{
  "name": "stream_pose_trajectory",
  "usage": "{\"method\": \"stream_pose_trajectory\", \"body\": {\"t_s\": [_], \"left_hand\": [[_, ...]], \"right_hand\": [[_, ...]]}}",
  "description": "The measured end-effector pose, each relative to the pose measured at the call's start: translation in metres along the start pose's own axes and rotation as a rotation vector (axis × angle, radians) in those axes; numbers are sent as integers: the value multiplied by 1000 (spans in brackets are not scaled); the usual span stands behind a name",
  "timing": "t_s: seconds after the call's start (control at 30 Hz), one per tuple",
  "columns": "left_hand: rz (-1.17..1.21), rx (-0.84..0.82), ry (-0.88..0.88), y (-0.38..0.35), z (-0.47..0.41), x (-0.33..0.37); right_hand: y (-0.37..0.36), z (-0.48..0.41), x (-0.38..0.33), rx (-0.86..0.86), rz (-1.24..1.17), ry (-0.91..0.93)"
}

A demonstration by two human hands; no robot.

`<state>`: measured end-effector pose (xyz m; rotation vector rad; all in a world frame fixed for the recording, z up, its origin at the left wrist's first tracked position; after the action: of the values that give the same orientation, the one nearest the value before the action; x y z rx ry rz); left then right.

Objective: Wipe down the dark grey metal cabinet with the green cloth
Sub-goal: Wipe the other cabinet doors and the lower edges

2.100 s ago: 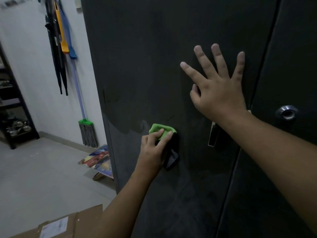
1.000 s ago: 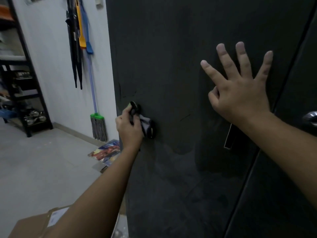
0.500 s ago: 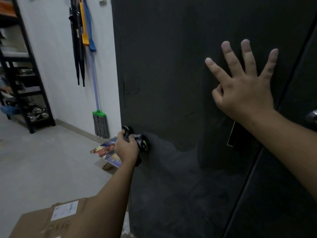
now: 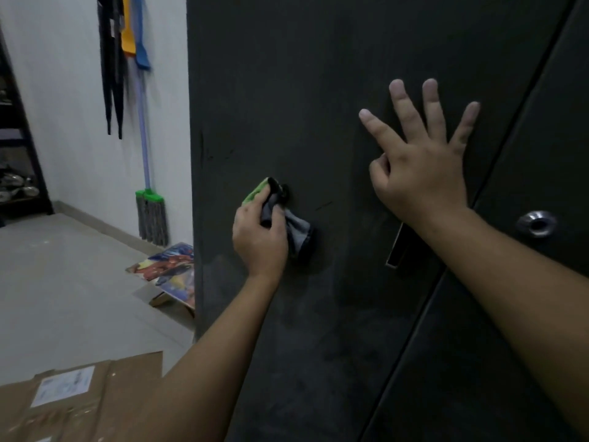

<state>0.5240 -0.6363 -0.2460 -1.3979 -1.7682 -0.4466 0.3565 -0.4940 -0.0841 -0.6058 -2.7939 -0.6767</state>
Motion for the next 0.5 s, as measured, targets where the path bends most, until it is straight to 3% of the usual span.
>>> {"method": "stream_pose_trajectory", "body": {"t_s": [0.33,0.5], "left_hand": [[-7,-207,-533,-60,77,96],[-33,-435,-763,-71,110,93]], "right_hand": [[2,-1,3,96,-170,-52],[1,-1,6,105,-213,-69]]}}
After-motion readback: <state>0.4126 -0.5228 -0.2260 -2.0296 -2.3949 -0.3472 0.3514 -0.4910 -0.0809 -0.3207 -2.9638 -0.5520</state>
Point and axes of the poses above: each hand's wrist, its own z-axis away from the middle knuckle, its own y-axis out of the back of the hand, x = y × z, the point moved 10 cm from there along -z, towards the middle knuckle, and after that the axes turned 6 degrees about x, right-handed, at the moved point
